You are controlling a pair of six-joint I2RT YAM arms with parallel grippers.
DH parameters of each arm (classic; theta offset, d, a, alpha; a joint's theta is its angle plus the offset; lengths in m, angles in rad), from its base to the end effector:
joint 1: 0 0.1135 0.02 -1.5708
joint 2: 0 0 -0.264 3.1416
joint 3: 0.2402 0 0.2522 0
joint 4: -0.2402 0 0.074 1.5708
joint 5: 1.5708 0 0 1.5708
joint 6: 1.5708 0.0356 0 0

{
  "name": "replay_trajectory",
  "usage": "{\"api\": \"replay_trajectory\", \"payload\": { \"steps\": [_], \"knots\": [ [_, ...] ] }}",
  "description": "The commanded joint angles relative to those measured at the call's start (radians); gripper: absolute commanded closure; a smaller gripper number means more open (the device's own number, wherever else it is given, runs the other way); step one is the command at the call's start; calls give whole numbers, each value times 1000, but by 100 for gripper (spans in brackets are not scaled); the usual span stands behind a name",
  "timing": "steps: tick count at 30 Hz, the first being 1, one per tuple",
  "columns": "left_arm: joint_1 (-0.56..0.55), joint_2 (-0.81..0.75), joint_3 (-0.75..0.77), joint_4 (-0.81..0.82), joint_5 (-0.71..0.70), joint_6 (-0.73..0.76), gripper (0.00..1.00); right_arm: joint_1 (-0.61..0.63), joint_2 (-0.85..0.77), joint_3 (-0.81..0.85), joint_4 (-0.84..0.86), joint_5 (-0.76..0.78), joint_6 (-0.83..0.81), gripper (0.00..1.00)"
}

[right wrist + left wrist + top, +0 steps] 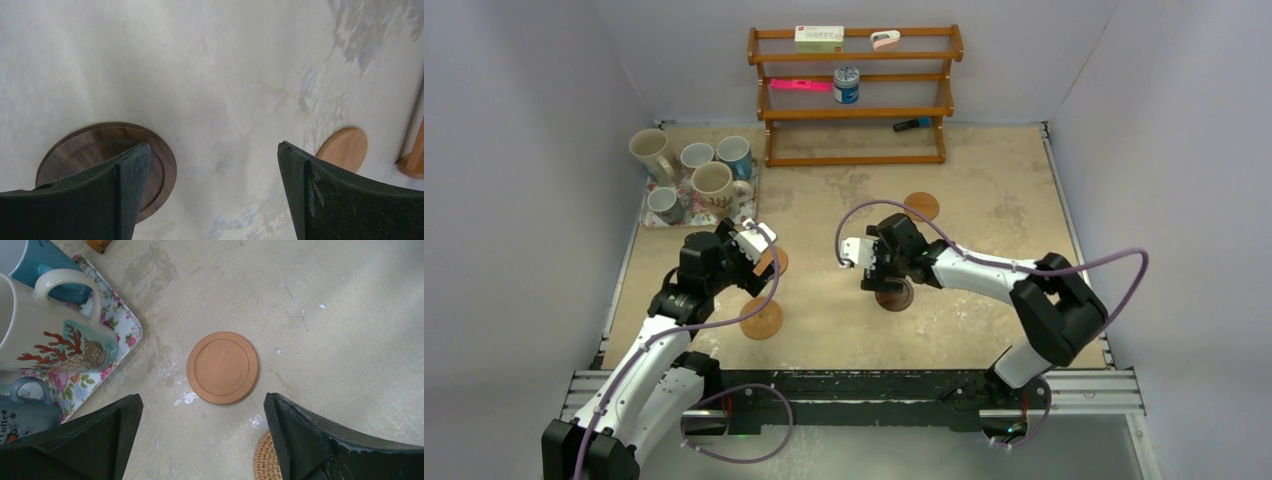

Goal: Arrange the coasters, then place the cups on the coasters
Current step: Move the coaster to the center of the board.

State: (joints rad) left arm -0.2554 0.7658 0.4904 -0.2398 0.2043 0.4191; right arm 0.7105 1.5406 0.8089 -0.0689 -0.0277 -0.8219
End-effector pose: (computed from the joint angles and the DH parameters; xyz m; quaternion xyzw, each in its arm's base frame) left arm 0.1689 -0.0516 0.2340 0.3328 0.7940 -0.0468 0.5065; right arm 0.2349 0.2034 0.1797 -0.6463 0.6641 -0.0081 0.3757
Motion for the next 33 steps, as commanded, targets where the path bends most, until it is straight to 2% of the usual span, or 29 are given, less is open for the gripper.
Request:
{"api": "replay_trajectory", "payload": {
  "steps": [1,14,22,33],
  "knots": [
    [5,-10,-13,45,2,-7,0,49,114,71,64,52,50,1],
    [5,-23,-13,41,7,-6,0,93,324,285,151,298,154,1],
    [5,-17,-15,46,9,-8,0,92,321,273,185,361,135,1],
    [5,-7,-14,50,1,-4,0,84,335,371,120,444,145,1]
  ]
}}
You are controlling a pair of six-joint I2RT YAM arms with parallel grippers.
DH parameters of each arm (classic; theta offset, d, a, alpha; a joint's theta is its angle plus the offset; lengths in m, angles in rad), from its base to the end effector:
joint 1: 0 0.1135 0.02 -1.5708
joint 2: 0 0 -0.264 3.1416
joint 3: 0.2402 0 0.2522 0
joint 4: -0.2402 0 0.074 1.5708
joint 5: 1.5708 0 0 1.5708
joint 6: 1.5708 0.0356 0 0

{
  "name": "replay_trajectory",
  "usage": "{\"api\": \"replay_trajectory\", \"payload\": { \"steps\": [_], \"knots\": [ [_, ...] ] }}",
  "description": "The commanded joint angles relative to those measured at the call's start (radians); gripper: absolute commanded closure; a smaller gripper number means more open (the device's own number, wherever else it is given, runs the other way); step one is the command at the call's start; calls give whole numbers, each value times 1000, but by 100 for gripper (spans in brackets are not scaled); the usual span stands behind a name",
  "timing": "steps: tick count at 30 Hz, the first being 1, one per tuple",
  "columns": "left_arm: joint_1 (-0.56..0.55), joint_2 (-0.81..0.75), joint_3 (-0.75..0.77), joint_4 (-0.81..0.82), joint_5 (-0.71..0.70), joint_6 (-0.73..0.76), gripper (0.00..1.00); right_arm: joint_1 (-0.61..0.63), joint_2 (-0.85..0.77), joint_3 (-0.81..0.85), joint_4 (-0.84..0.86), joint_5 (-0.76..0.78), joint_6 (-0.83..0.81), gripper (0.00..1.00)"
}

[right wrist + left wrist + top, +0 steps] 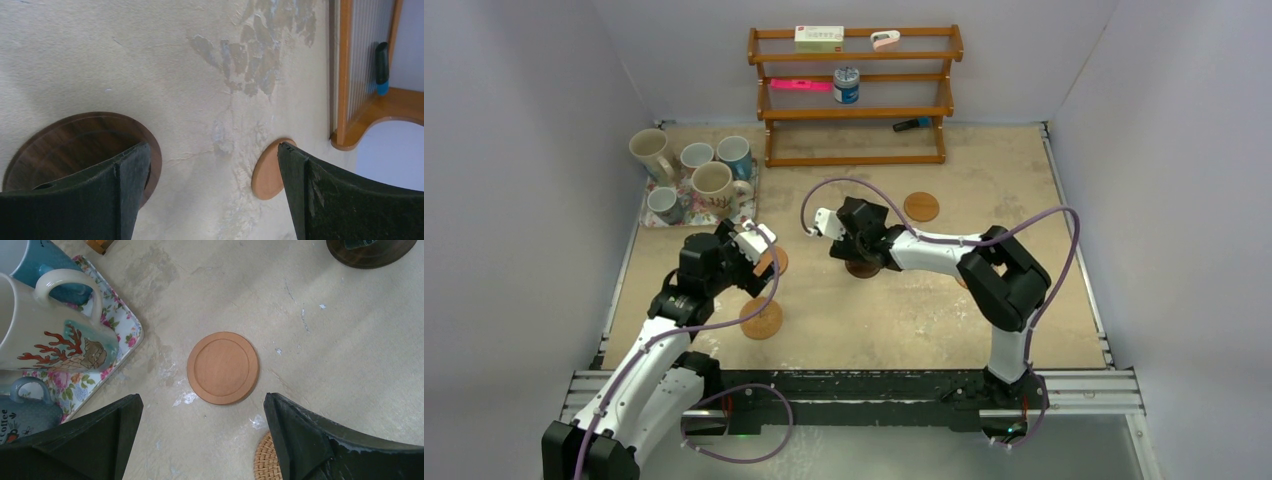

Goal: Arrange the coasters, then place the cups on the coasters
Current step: Move the coaster to the center of the board.

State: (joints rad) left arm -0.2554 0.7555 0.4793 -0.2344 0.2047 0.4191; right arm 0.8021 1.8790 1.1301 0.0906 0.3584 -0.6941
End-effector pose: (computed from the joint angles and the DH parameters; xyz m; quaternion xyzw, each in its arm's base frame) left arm 0.1673 -0.0512 0.2322 0.3327 0.7928 -0.0467 0.5085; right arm 0.2907 0.2826 0.1766 -0.5433 0.7009 -0.1364 0.4415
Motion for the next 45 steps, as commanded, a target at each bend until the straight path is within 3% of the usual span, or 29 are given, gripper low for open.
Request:
{"api": "replay_trajectory", "payload": {
  "steps": [1,7,15,21,29,45],
  "knots": [
    [5,6,-4,47,-2,-4,0,-7,-6,53,-45,63,18,1],
    [5,75,55,58,-51,23,0,-10,-102,114,-161,17,72,1],
    [2,314,133,171,-200,103,0,-19,-361,126,-297,-145,144,1],
    [-11,498,188,276,-304,114,0,-30,-507,20,-220,-235,167,1],
    [-143,643,206,353,-457,139,0,-37,-518,-26,-136,-219,196,1],
    [-182,813,252,363,-521,154,0,-76,-616,-81,-8,-179,237,1]
  ]
}}
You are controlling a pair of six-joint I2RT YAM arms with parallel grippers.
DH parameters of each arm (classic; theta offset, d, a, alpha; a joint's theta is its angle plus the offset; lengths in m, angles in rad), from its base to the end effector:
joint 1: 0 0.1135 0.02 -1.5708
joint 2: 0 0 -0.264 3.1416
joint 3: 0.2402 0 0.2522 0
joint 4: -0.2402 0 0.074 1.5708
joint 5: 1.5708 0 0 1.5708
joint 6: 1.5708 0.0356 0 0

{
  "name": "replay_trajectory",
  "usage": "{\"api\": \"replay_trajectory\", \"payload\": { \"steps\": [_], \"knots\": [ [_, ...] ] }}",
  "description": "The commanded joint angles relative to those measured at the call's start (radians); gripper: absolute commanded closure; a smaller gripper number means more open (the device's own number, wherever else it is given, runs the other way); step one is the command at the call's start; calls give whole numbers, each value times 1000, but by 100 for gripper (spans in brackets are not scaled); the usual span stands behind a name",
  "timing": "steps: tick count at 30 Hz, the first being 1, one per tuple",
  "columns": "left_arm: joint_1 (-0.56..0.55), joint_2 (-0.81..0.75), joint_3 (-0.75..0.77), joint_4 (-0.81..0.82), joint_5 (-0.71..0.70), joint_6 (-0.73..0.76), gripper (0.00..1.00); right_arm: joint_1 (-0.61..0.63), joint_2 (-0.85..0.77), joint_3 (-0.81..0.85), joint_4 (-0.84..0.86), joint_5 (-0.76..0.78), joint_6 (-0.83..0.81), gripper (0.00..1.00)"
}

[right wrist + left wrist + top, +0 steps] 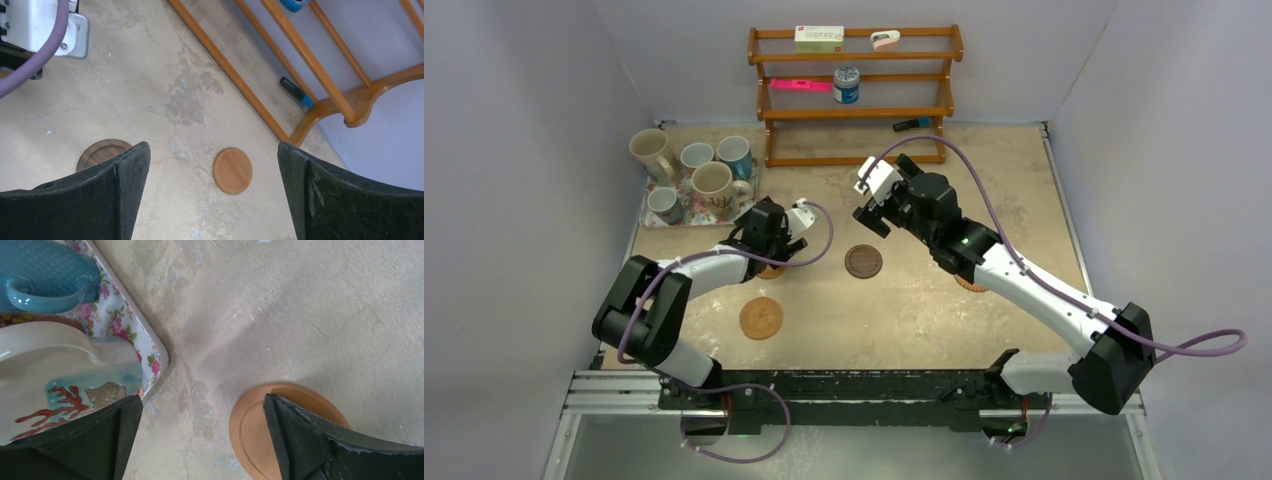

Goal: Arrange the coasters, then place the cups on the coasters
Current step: Move the coaster to the center of the board.

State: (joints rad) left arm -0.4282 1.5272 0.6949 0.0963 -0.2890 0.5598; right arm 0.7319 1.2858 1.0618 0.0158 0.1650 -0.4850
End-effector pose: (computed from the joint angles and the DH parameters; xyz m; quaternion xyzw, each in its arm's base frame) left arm 0.2752 -0.1145 0.1639 0.3775 0.8241 0.1577 0.3916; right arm 0.2306 0.1993 0.3484 -0.3999 0.6649 0.0138 0.6308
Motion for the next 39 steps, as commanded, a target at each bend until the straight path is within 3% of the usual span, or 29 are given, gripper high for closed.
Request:
{"api": "replay_trajectory", "payload": {
  "steps": [1,16,27,39],
  "knots": [
    [-9,53,43,33,-29,10,0,-7,-22,-14,69,19,28,1],
    [-18,301,331,-85,45,-83,0,-30,-43,-27,99,52,29,1],
    [-35,439,518,-130,13,-101,0,-42,-53,-29,108,65,29,1],
    [-44,477,617,-52,-183,-146,0,-49,-57,-34,113,69,26,1]
  ]
}}
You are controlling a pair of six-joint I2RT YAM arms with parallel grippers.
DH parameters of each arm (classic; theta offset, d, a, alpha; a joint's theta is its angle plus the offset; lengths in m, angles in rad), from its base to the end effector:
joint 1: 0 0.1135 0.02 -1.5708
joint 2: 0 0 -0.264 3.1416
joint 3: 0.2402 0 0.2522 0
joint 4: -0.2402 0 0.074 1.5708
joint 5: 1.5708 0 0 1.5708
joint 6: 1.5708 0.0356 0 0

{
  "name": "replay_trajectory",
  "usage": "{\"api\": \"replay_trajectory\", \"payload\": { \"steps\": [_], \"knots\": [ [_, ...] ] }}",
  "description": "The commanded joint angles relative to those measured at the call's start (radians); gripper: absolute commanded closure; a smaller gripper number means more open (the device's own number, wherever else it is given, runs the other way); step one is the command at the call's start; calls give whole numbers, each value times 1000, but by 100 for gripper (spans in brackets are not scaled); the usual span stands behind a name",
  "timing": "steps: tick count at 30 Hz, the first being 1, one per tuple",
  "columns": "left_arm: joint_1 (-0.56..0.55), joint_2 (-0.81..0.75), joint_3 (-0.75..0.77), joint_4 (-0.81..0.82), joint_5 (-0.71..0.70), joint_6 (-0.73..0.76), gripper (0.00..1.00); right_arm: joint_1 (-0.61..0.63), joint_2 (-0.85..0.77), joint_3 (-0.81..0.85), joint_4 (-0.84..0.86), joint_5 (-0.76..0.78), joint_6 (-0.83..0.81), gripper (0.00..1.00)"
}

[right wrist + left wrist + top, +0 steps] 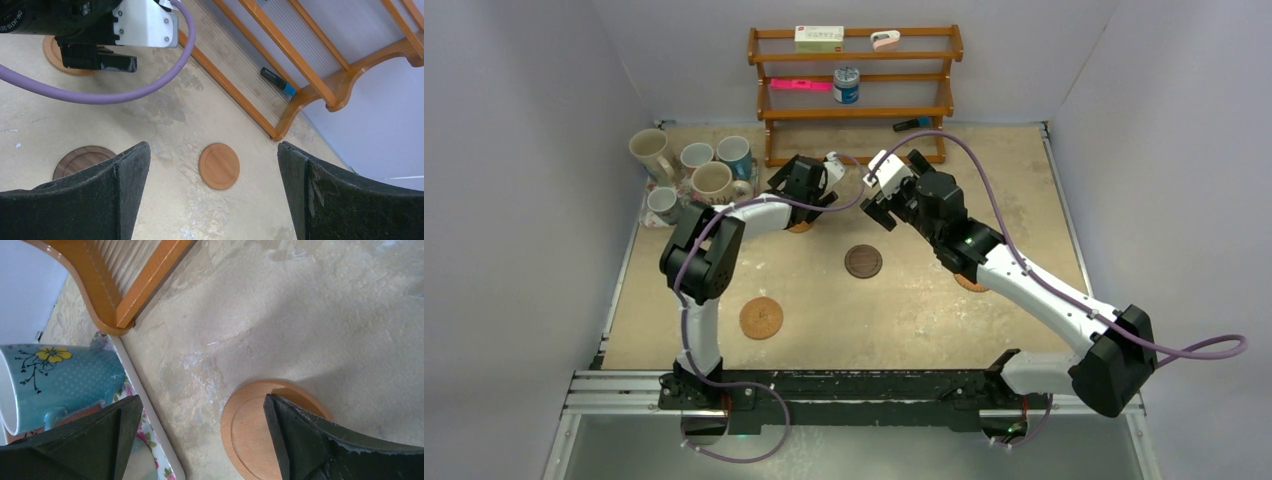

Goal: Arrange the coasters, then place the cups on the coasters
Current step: Move the coaster to the center of the board.

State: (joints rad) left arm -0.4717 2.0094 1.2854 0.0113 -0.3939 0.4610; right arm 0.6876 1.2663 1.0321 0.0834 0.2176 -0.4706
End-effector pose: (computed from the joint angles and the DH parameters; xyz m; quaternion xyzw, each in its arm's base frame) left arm 0.3948 -0.1861 0.1653 0.3283 0.8332 0.1758 0.4089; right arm 0.2372 0.1848 0.3505 -0.3533 0.6697 -0.0117 0.6531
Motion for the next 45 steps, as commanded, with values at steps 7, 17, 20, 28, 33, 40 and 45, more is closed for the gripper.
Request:
{"api": "replay_trajectory", "payload": {
  "steps": [7,17,20,28,33,40,45],
  "knots": [
    [-1,-187,-22,82,-119,-73,0,-8,-38,-4,42,11,10,1],
    [1,-617,-280,-110,143,116,0,-9,-37,-4,39,9,7,1],
    [1,-753,-398,-193,215,208,0,-9,-42,-6,43,11,6,1],
    [1,-997,-640,-385,375,337,0,-10,-43,-8,48,24,-4,1],
    [0,-1058,-745,-414,423,367,0,-10,-36,-14,55,25,-10,1],
    [0,-1015,-793,-433,480,404,0,-10,-25,-15,55,34,-17,1],
    [-2,-940,-814,-380,483,399,0,-9,-27,-16,56,34,-19,1]
  ]
}}
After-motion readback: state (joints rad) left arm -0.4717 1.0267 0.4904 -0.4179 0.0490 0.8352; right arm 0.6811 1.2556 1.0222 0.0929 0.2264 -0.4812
